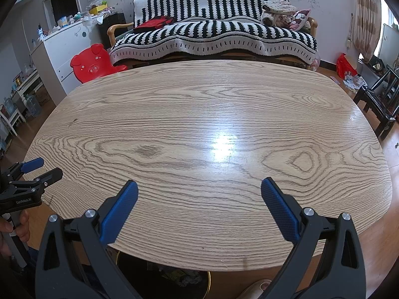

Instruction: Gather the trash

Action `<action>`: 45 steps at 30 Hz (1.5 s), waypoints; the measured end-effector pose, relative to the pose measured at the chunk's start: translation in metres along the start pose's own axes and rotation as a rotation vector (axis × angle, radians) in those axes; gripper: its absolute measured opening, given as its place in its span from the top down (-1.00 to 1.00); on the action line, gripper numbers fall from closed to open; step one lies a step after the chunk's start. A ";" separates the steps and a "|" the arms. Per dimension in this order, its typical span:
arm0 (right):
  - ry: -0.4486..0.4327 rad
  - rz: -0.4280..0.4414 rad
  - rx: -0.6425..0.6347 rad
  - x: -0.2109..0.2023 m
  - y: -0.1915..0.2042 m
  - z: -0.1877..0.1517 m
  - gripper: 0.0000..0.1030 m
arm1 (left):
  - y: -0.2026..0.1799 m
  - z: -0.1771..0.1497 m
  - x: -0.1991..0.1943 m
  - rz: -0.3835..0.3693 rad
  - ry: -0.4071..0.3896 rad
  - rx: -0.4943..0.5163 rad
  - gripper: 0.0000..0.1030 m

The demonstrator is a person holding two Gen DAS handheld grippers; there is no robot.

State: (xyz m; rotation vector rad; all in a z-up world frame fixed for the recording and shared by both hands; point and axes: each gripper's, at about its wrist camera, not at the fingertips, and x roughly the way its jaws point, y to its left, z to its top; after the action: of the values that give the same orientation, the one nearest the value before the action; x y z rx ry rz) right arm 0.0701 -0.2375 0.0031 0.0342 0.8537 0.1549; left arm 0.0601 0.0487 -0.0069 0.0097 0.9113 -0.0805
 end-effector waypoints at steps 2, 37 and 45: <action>0.001 0.000 0.000 0.000 0.000 0.000 -0.85 | 0.000 0.000 0.000 0.001 0.000 0.000 -0.88; 0.000 -0.001 0.001 -0.001 0.000 0.000 -0.85 | 0.002 -0.001 0.004 0.009 0.006 -0.009 -0.88; -0.001 -0.002 0.002 -0.001 0.001 0.000 -0.85 | 0.001 -0.002 0.005 0.007 0.008 -0.012 -0.88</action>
State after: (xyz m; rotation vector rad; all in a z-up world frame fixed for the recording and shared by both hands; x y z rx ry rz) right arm 0.0693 -0.2370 0.0036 0.0355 0.8533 0.1521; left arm 0.0613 0.0497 -0.0123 0.0014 0.9199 -0.0687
